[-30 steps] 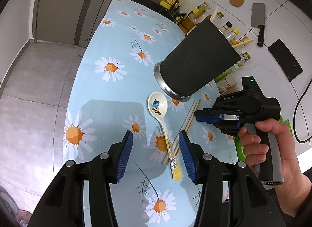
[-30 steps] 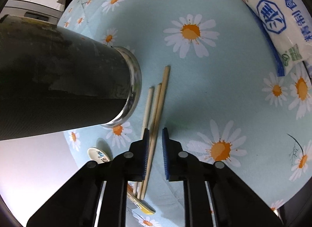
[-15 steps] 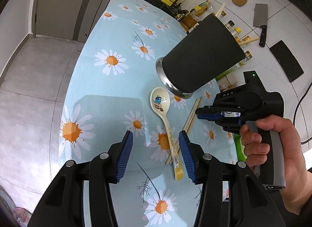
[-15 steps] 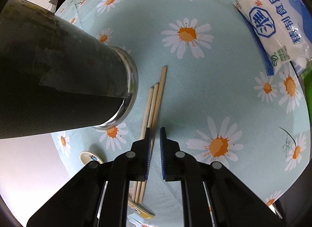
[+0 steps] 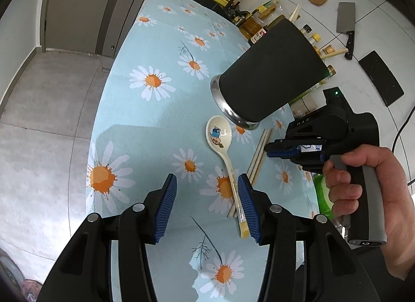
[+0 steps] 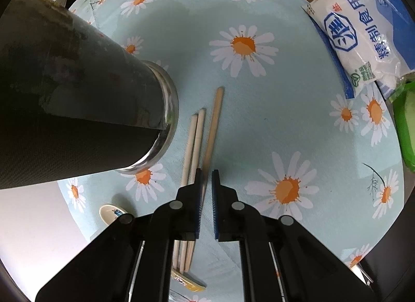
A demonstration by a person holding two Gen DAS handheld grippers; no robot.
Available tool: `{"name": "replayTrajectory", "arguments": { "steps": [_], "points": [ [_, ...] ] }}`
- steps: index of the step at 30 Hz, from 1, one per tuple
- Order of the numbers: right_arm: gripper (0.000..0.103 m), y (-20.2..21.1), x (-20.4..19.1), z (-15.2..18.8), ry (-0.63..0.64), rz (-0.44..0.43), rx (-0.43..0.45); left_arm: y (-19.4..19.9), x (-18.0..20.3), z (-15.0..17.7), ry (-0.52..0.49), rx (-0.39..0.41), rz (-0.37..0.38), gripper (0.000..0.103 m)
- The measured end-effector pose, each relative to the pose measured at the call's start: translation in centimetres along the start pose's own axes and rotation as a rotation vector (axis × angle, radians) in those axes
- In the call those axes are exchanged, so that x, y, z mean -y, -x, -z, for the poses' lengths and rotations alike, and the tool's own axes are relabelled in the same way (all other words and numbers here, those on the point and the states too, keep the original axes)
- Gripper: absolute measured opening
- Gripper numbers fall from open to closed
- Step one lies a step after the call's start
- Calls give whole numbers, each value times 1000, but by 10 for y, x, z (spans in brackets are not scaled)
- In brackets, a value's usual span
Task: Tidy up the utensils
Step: 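Move both tools down to the yellow-handled spoon and the loose chopsticks, then grasp a chopstick with the right tool while the left tool grasps the yellow-handled spoon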
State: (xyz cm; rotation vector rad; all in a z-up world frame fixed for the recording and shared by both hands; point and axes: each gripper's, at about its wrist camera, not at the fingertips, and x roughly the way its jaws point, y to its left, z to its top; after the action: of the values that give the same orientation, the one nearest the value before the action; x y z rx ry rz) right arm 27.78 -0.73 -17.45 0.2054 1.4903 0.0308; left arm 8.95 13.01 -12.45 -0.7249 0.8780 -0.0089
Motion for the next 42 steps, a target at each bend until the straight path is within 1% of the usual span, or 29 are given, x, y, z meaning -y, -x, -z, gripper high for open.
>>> {"name": "replayTrajectory", "arguments": {
  "steps": [4, 8, 11, 18, 27, 31, 34, 36, 39, 41, 42],
  "points": [
    [6, -2, -11, 1, 7, 31, 21, -3, -2, -1, -5, -12, 1, 47],
    [5, -1, -12, 4, 4, 27, 25, -2, -2, -1, -11, -15, -8, 47],
    [5, -4, -7, 6, 9, 14, 28, -3, -3, -1, 1, -20, -15, 47],
    [5, -5, 10, 1, 5, -48, -7, -13, -3, -1, 16, -63, -19, 47],
    [5, 3, 47, 10, 65, -176, -29, -33, 5, -8, 55, -164, -35, 47],
    [5, 8, 68, 19, 92, -252, -53, -44, 12, -13, 91, -205, -34, 47],
    [5, 19, 80, 15, 122, -297, -58, -52, 17, -20, 109, -223, -45, 47],
    [5, 20, 80, 14, 134, -331, -65, -57, 20, -24, 121, -234, -53, 47],
    [5, 26, 87, 13, 156, -388, -83, -63, 22, -30, 153, -252, -40, 47],
    [5, 30, 91, 10, 171, -411, -91, -68, 22, -33, 174, -266, -45, 47],
    [5, 31, 92, 8, 179, -429, -100, -71, 22, -34, 188, -282, -34, 47]
  ]
}}
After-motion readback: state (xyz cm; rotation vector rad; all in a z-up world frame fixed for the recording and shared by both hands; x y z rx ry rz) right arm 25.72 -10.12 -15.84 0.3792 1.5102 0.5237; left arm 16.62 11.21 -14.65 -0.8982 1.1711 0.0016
